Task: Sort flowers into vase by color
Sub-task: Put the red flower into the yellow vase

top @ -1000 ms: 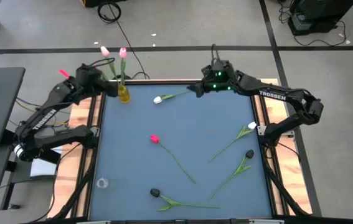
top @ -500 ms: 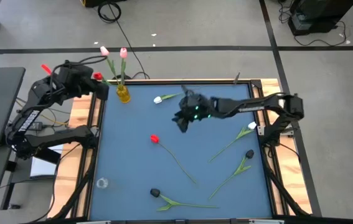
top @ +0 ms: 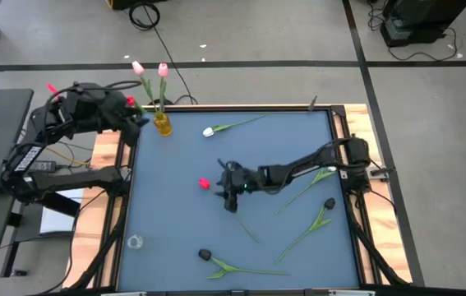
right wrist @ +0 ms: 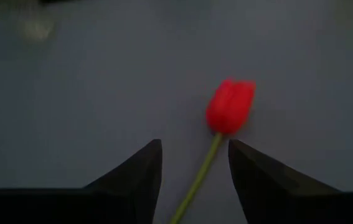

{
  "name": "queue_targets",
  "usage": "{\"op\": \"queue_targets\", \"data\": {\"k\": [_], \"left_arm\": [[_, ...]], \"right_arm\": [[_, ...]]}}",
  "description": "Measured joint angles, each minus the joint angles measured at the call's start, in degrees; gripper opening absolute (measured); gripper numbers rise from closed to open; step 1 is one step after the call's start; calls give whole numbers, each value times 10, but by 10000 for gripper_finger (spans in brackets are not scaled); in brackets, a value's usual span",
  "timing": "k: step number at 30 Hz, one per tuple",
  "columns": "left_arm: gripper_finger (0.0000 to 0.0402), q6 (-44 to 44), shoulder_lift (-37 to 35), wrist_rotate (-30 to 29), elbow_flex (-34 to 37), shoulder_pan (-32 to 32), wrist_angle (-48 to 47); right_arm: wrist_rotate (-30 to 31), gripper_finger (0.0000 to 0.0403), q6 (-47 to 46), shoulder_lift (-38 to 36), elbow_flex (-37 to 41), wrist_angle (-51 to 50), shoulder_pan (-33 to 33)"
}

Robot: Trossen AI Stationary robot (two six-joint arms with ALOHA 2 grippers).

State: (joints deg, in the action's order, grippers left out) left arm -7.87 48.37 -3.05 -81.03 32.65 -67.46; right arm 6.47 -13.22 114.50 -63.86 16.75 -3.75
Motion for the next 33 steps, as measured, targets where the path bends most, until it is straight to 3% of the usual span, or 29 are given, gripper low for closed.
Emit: {"op": "queue_targets", "data": {"k": [7,16,20,26,33], "left_arm": [[224,-8,20,1,0,-26,-1],[224,-18,62,2,1,-41,0],[224,-22,82,2,1,-41,0],[224,-30,102,2,1,-41,0],[213,-60,91,-4,2,-40,17]], "right_arm": [[39,206,-18,53,0,35,-15],[-34,174,-17,97,-36,12,-1],[-7,136,2,107,-79,-63,-2],[-22,16,-28,104,-97,-98,13],[-12,5,-102,80,-102,-71,37]]}}
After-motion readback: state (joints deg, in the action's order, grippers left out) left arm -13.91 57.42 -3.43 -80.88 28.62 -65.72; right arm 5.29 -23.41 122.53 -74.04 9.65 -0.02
